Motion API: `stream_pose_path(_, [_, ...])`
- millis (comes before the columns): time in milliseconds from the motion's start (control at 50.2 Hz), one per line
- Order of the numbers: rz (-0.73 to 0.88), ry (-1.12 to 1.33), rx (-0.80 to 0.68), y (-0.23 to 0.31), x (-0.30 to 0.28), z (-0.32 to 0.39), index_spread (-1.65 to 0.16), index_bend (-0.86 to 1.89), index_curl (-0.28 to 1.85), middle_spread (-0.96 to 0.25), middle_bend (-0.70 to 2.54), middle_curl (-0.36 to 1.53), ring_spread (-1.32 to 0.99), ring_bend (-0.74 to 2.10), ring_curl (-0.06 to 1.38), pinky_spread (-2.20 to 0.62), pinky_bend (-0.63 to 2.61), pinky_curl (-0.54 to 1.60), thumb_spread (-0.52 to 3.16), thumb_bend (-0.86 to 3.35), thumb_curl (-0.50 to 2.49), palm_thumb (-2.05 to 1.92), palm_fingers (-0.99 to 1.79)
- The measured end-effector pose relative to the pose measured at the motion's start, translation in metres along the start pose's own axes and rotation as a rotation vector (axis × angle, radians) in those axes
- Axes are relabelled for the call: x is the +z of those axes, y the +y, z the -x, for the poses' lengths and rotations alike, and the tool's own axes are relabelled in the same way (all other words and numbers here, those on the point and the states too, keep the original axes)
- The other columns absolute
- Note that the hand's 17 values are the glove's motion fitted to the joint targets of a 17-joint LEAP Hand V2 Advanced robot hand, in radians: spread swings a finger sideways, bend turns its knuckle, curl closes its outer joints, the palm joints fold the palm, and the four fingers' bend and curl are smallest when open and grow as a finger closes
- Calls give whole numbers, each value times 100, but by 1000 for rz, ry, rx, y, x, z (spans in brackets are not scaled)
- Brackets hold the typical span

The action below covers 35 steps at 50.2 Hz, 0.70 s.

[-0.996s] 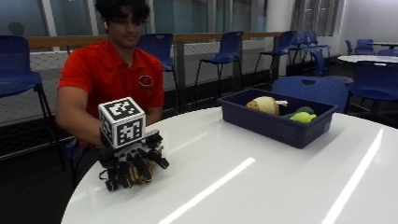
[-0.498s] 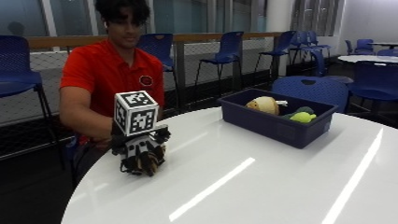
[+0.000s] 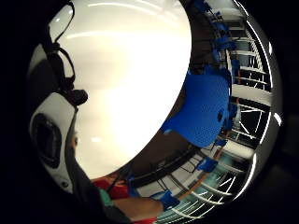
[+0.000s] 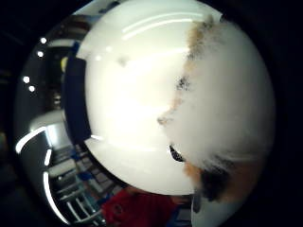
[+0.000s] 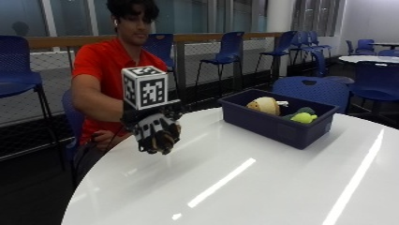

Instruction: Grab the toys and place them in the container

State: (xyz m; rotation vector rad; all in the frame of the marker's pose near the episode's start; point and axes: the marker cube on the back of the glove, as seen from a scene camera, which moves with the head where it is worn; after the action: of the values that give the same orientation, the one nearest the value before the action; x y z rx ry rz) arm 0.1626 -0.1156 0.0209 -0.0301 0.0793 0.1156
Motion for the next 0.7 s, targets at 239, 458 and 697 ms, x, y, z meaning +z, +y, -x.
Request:
stream_pose_path(239, [-45, 111, -23, -44, -87, 66, -41, 19, 54, -40, 37, 32, -52, 82, 43, -44, 105, 40, 80, 9, 71, 62, 97])
stream_pose_path(458, [-87, -14, -141, -71, -142, 170, -43, 18, 61, -41, 34, 35, -53, 81, 45, -43, 108, 42, 77, 5, 77, 61, 96])
stream_pose_path(697, [-97, -8, -301, -68, -169, 321, -44, 17, 69, -42, 33, 40, -53, 81, 47, -43, 109, 44, 76, 2, 82, 63, 95])
